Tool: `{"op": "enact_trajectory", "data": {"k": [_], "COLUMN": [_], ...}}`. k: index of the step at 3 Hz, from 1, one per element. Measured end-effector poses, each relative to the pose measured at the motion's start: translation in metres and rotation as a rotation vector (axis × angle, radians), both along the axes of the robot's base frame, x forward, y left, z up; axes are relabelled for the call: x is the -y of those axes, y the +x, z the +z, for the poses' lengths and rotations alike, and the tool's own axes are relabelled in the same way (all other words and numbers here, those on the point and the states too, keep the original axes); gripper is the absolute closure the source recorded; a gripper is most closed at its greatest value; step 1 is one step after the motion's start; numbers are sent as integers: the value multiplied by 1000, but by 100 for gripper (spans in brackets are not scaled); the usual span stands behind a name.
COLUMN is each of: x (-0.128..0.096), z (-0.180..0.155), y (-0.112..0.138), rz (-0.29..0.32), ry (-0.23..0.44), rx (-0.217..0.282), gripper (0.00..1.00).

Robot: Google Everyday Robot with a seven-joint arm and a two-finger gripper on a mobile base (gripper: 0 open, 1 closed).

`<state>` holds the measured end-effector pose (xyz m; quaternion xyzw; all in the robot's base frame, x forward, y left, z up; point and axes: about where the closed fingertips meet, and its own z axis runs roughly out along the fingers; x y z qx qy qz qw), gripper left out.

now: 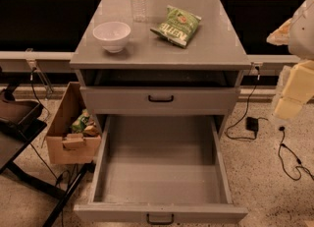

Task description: Close middle drawer

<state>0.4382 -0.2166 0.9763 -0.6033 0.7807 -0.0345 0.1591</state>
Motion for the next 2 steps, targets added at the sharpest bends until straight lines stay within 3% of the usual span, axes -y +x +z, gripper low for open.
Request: {"op": "enact_trajectory", "data": {"k": [2], "x": [1], "z": [-12], "y": [-9], "rz": [-16], "ry": [13], "rx": [-9], "gripper": [0]}}
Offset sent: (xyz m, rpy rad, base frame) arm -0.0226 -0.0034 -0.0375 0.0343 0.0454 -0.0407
